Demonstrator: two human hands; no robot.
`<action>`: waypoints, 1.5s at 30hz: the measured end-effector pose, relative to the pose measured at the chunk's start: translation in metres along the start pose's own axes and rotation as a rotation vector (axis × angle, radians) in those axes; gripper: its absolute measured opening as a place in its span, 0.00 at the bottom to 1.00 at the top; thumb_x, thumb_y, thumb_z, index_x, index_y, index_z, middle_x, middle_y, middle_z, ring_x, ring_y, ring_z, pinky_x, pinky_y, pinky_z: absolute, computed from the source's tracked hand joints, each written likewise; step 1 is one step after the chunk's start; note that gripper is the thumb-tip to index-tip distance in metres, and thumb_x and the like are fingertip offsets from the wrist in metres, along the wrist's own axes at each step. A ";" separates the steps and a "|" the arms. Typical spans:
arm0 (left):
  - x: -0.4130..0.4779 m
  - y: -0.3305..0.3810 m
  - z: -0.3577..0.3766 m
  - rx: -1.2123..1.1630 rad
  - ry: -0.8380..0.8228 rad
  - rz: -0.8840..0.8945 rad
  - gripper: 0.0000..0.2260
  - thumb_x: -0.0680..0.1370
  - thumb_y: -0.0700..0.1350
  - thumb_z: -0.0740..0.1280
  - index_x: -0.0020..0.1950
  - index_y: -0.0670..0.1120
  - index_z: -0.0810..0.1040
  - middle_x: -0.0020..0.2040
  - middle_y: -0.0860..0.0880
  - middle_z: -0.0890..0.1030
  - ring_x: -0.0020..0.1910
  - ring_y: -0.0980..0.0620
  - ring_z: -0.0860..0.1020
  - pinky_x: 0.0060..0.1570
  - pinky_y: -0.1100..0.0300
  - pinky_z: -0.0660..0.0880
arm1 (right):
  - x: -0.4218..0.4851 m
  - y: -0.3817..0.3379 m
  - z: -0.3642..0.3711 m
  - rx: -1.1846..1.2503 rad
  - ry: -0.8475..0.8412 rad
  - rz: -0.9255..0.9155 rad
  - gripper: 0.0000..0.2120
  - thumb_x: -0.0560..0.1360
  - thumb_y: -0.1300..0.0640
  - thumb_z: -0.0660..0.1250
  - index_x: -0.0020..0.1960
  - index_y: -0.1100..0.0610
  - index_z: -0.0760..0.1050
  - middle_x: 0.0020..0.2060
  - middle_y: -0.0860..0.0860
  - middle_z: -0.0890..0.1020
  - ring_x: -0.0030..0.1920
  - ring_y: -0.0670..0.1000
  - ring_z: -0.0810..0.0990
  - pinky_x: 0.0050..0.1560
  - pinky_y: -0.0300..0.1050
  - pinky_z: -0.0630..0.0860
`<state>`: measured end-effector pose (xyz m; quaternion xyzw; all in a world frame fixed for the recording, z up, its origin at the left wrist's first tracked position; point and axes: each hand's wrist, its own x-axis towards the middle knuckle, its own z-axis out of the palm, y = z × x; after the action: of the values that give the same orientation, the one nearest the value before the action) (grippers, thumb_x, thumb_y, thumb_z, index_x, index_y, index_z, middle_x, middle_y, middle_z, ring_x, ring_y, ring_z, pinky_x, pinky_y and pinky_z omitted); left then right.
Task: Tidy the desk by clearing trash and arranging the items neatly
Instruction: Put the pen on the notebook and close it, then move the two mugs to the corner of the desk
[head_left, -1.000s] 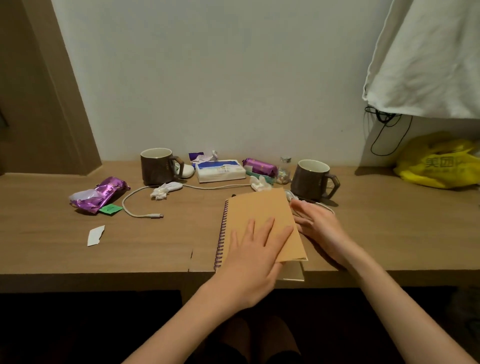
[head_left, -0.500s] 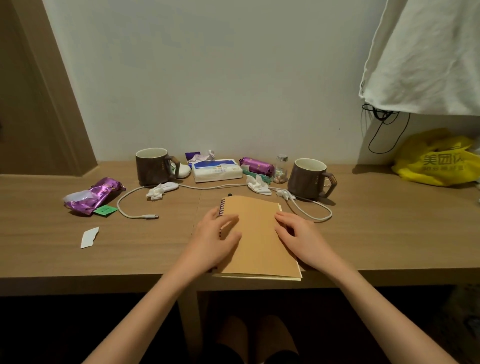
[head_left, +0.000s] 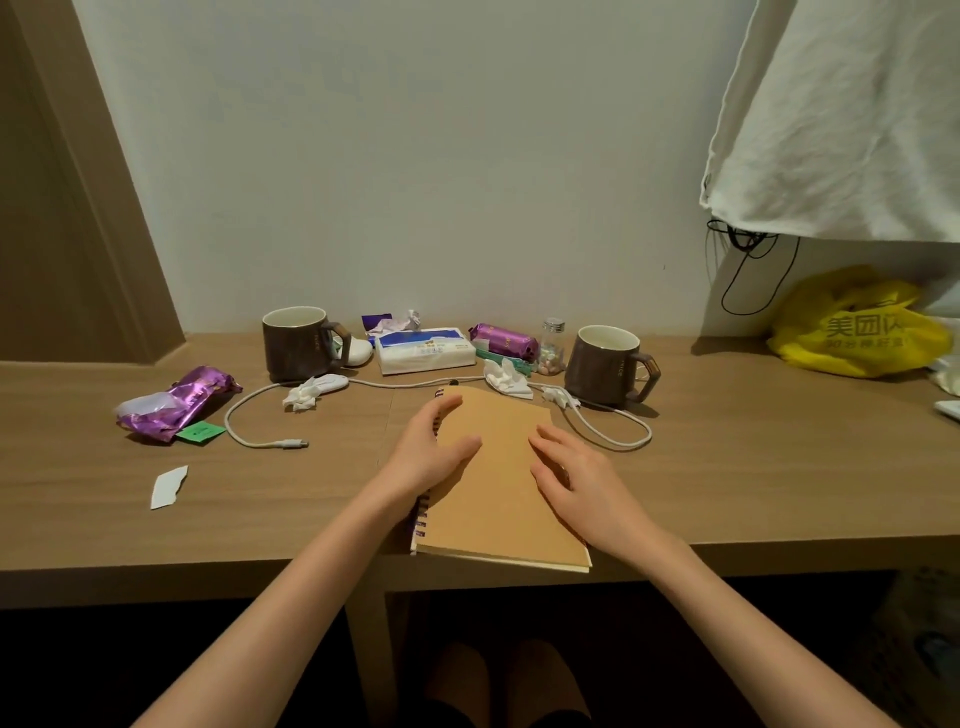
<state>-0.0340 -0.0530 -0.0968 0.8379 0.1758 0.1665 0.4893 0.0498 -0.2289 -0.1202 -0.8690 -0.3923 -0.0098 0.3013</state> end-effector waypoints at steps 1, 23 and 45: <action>-0.002 0.000 -0.001 -0.031 0.030 0.021 0.27 0.75 0.43 0.69 0.72 0.50 0.64 0.72 0.50 0.66 0.69 0.52 0.65 0.62 0.60 0.63 | 0.000 0.000 -0.001 0.059 0.033 0.019 0.22 0.80 0.51 0.59 0.73 0.52 0.65 0.75 0.47 0.62 0.74 0.47 0.59 0.72 0.43 0.57; 0.071 0.099 0.073 0.145 0.078 0.524 0.22 0.80 0.53 0.57 0.74 0.56 0.58 0.73 0.53 0.62 0.69 0.53 0.64 0.67 0.49 0.67 | 0.011 0.094 -0.146 0.620 0.822 0.211 0.23 0.75 0.56 0.69 0.69 0.51 0.70 0.65 0.46 0.75 0.66 0.47 0.73 0.67 0.54 0.71; 0.115 0.038 0.124 0.520 0.076 0.572 0.24 0.80 0.52 0.59 0.75 0.61 0.56 0.77 0.54 0.55 0.77 0.50 0.49 0.72 0.51 0.55 | 0.065 0.235 -0.135 -0.158 0.490 0.627 0.19 0.74 0.44 0.68 0.61 0.51 0.78 0.59 0.55 0.79 0.58 0.56 0.77 0.53 0.50 0.75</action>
<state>0.1284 -0.1126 -0.1093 0.9423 -0.0106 0.2769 0.1878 0.2860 -0.3761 -0.1142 -0.9390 -0.0227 -0.1544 0.3064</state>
